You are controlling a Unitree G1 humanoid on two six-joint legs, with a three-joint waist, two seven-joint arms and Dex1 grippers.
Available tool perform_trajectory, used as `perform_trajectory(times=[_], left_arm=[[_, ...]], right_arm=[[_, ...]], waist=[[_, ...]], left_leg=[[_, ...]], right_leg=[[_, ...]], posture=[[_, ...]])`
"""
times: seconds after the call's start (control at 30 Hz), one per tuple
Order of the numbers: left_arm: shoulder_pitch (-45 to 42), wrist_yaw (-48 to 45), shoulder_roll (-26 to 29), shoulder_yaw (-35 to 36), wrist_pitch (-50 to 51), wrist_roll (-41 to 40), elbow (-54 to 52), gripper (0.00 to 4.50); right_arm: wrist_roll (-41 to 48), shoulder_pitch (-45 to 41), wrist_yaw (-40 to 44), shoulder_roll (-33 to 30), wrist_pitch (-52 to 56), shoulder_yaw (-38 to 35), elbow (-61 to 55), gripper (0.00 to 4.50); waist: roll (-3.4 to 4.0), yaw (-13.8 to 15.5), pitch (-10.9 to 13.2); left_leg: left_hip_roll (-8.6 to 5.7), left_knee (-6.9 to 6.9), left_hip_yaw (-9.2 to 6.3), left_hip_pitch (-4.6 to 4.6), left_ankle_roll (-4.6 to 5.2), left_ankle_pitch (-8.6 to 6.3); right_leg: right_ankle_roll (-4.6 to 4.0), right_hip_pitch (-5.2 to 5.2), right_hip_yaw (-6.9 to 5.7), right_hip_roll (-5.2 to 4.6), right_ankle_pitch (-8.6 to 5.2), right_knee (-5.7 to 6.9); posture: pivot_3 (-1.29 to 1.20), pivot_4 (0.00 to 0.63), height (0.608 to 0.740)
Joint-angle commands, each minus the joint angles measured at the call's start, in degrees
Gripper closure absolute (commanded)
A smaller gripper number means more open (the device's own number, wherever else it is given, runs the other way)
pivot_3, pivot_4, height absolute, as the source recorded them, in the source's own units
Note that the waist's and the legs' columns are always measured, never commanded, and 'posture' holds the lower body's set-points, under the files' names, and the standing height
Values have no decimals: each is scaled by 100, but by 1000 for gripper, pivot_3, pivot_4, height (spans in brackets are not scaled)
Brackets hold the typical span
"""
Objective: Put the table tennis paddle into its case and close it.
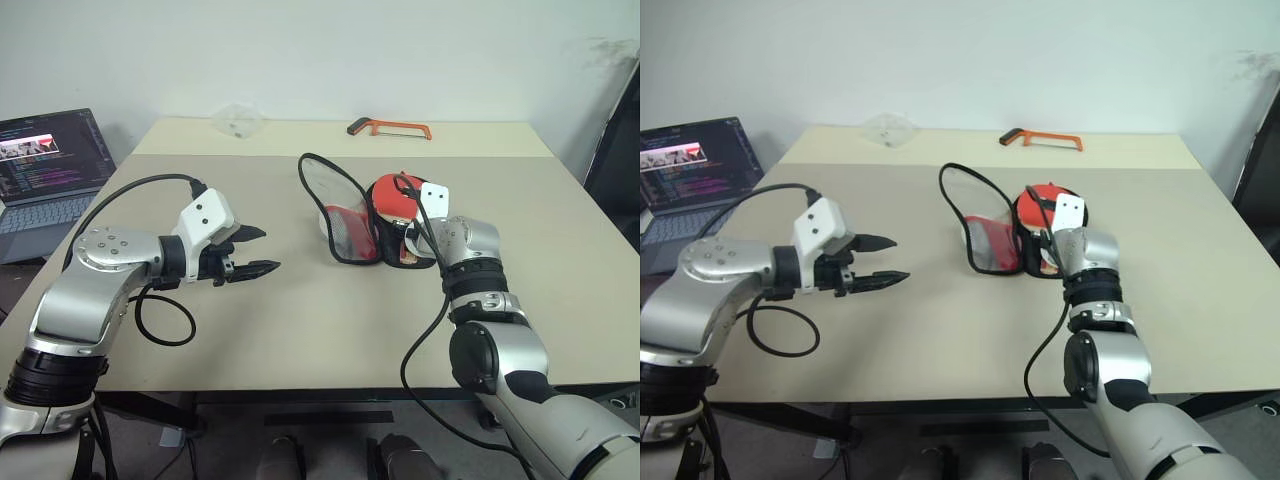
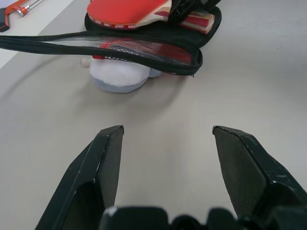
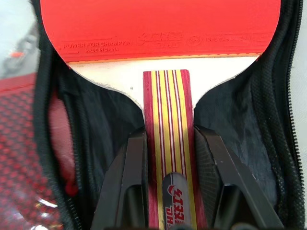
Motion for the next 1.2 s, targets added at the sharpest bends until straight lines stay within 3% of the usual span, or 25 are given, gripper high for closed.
perform_trajectory(times=[0.03,0.13,0.33,0.47,0.57,0.67,0.83,1.0,1.1,1.2], left_arm=[[-20,37,105,167,5,-53,-191,1267],[-30,34,119,169,16,-49,-182,1267],[-112,25,74,78,-36,-1,-80,1267],[-239,-11,6,-30,-122,47,51,1267],[-308,-48,6,-52,-190,73,176,1267],[-382,-56,-33,-165,-386,190,443,1267],[-902,272,-635,-650,-544,597,1141,1267],[-1356,273,-1156,-1050,-847,944,1939,1267],[-1594,334,-1477,-1275,-1081,1203,2393,1891],[-1756,417,-1735,-1422,-1241,1428,2725,2956]], right_arm=[[115,-345,-15,-113,-269,-47,14,3520],[85,-336,93,-129,-182,80,83,3520],[67,-155,222,-165,202,250,-491,1421],[3,100,441,-440,867,571,-1663,18],[218,283,912,-930,1813,906,-3055,18],[978,673,2257,-2270,2573,1217,-4802,18],[2028,2228,5101,-4272,1305,940,-5775,18],[2190,3611,6729,-4933,-318,818,-6182,18],[2098,3772,6889,-4832,-822,906,-6032,0],[1892,3755,6810,-4725,-1121,1101,-5877,0]], waist=[[0,-1,0],[0,0,0],[0,0,0],[0,26,0],[0,32,0],[3,96,2],[-9,207,-6],[-8,144,-4],[-8,103,-4],[-8,112,-5]], left_leg=[[0,0,0,0,0,0],[0,-1,-1,0,0,0],[1,-1,-3,0,0,0],[-1,0,-4,-1,0,0],[-1,0,-3,-2,0,0],[-1,-1,-4,-9,0,0],[3,-9,-10,7,1,-2],[0,8,5,8,2,-1],[0,14,6,15,2,0],[-1,15,3,23,9,5]], right_leg=[[0,0,0,0,0,0],[0,0,-1,0,0,0],[0,0,-2,1,0,1],[0,0,-3,0,0,-1],[0,0,-3,-1,-1,-3],[-1,-7,-3,-1,-2,-3],[7,25,-20,0,-15,-40],[35,28,8,1,-5,-42],[40,29,14,2,1,-36],[42,33,12,4,3,-28]], posture=[[0,150,740],[0,150,740],[0,150,740],[0,150,740],[0,150,740],[0,150,740],[0,150,740],[0,150,740],[0,150,740],[0,150,740]])
